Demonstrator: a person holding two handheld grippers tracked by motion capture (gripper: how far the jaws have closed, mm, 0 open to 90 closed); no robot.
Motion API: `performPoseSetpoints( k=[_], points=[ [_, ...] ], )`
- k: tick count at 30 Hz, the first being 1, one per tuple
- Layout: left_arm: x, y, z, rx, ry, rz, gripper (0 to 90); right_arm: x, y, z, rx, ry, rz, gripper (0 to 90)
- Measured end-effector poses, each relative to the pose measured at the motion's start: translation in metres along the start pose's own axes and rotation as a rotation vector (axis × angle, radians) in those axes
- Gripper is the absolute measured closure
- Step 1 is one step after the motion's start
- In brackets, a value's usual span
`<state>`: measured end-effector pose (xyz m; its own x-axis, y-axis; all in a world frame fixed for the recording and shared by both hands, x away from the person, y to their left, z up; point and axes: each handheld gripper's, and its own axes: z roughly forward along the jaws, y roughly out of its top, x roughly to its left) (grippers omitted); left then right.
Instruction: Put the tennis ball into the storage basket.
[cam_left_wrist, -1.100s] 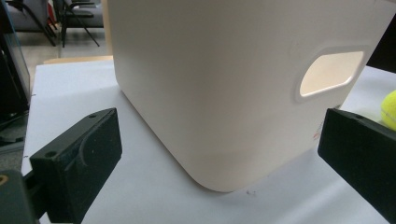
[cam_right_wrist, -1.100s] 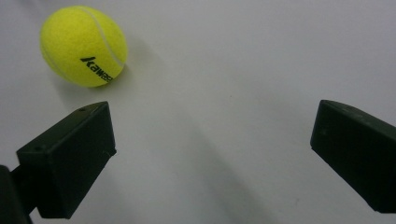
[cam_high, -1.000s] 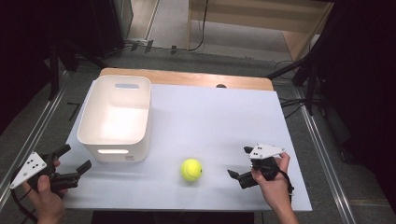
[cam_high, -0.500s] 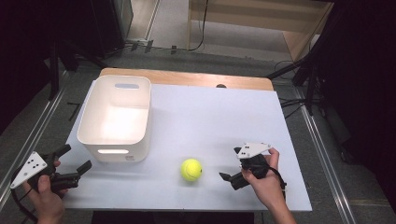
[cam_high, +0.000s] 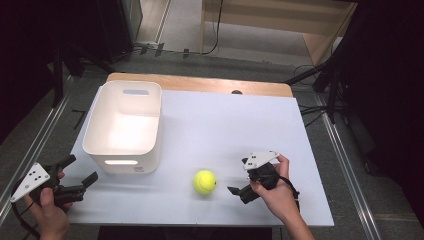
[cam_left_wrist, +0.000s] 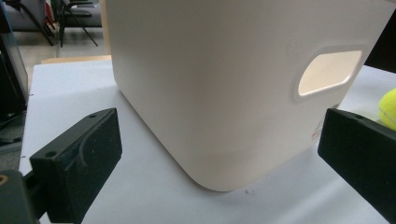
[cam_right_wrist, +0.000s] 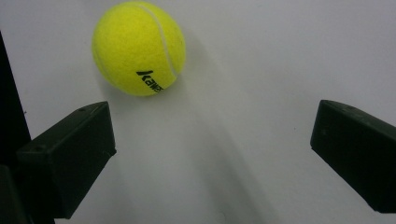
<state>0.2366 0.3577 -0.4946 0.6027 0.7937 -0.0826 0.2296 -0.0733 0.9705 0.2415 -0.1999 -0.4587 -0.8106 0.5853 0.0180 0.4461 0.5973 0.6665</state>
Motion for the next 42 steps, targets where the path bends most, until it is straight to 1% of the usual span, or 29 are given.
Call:
performPoseSetpoints(
  k=[6, 10, 11, 12, 16, 20, 22, 24, 36, 39, 42],
  points=[
    [0.0, 0.0, 0.0, 0.0, -0.001, 0.001, 0.0, 0.004, 0.007, 0.007, 0.021, 0.02, -0.025, 0.0],
    [0.0, 0.0, 0.0, 0.001, -0.004, 0.002, 0.0, 0.006, 0.009, 0.011, 0.034, 0.032, -0.032, 0.0],
    [0.0, 0.0, 0.001, 0.001, -0.006, 0.003, 0.0, 0.007, 0.011, 0.014, 0.034, 0.045, -0.041, 0.0],
    [0.0, 0.0, 0.001, 0.001, -0.004, 0.003, 0.0, 0.008, 0.011, 0.015, 0.037, 0.051, -0.039, 0.0],
    [0.0, 0.0, 0.001, 0.003, -0.005, 0.007, 0.0, 0.009, 0.014, 0.018, 0.04, 0.058, -0.049, 0.0],
    [0.0, 0.0, 0.001, 0.004, -0.005, 0.007, 0.0, 0.011, 0.019, 0.022, 0.054, 0.071, -0.063, 0.0],
    [0.0, 0.0, 0.001, 0.004, -0.005, 0.007, 0.0, 0.011, 0.02, 0.023, 0.055, 0.073, -0.073, 0.0],
    [0.0, 0.0, 0.001, 0.004, -0.005, 0.007, 0.0, 0.012, 0.023, 0.025, 0.07, 0.073, -0.081, 0.0],
    [0.0, 0.0, 0.001, 0.003, -0.005, 0.008, 0.0, 0.015, 0.032, 0.034, 0.108, 0.093, -0.105, 0.0],
    [0.0, 0.0, 0.001, 0.002, -0.005, 0.007, 0.0, 0.016, 0.033, 0.036, 0.112, 0.097, -0.101, 0.0],
    [0.0, 0.0, 0.001, 0.001, -0.006, 0.006, 0.0, 0.018, 0.036, 0.04, 0.128, 0.106, -0.113, 0.0]
  ],
)
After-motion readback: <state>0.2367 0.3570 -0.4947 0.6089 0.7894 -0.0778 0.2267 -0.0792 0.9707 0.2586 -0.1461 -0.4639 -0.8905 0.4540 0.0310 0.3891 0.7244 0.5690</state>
